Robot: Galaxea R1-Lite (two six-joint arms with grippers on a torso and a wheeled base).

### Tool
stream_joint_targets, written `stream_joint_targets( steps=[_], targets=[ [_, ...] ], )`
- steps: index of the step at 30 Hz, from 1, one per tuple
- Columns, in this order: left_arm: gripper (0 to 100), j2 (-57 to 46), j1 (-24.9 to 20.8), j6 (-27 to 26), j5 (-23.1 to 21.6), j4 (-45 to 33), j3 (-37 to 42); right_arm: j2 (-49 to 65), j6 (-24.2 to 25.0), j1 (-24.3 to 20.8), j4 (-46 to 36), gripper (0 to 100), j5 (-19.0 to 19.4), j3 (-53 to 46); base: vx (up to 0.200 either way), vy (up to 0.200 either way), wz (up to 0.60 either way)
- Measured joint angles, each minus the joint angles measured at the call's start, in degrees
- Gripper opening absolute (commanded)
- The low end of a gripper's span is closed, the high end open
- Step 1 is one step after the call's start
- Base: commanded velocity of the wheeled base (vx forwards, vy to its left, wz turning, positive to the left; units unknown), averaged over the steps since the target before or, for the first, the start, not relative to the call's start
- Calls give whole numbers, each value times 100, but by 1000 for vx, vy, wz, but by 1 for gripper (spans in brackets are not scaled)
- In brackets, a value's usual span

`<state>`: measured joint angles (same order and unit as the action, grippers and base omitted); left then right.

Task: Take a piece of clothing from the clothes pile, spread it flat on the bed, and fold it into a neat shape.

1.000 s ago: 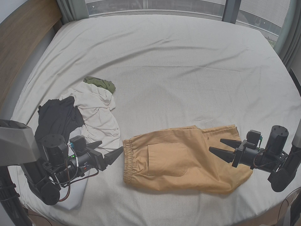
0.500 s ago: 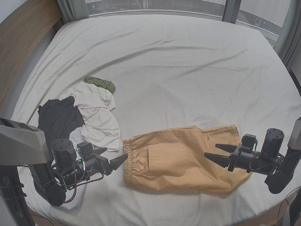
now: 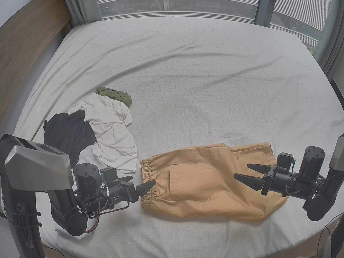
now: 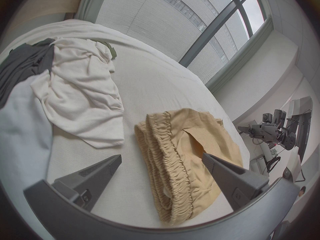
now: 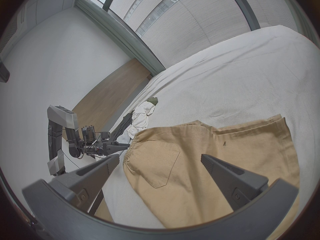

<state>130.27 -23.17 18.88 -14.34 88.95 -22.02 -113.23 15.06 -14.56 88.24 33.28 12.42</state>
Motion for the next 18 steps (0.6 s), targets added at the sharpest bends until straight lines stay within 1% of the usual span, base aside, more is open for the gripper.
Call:
stream_joint_targets(
  steps=[8,14,18],
  targets=[
    [100,399,-107,126,84,13,-146,9,-12,12,0,100,0,-9,0,0,0],
    [100,521,-256,545,90,13,-328,9,-20,17,-2,100,0,-7,0,0,0],
    [100,547,-308,711,88,6,-436,9,-30,10,-2,100,2,-9,0,0,0]
  ],
)
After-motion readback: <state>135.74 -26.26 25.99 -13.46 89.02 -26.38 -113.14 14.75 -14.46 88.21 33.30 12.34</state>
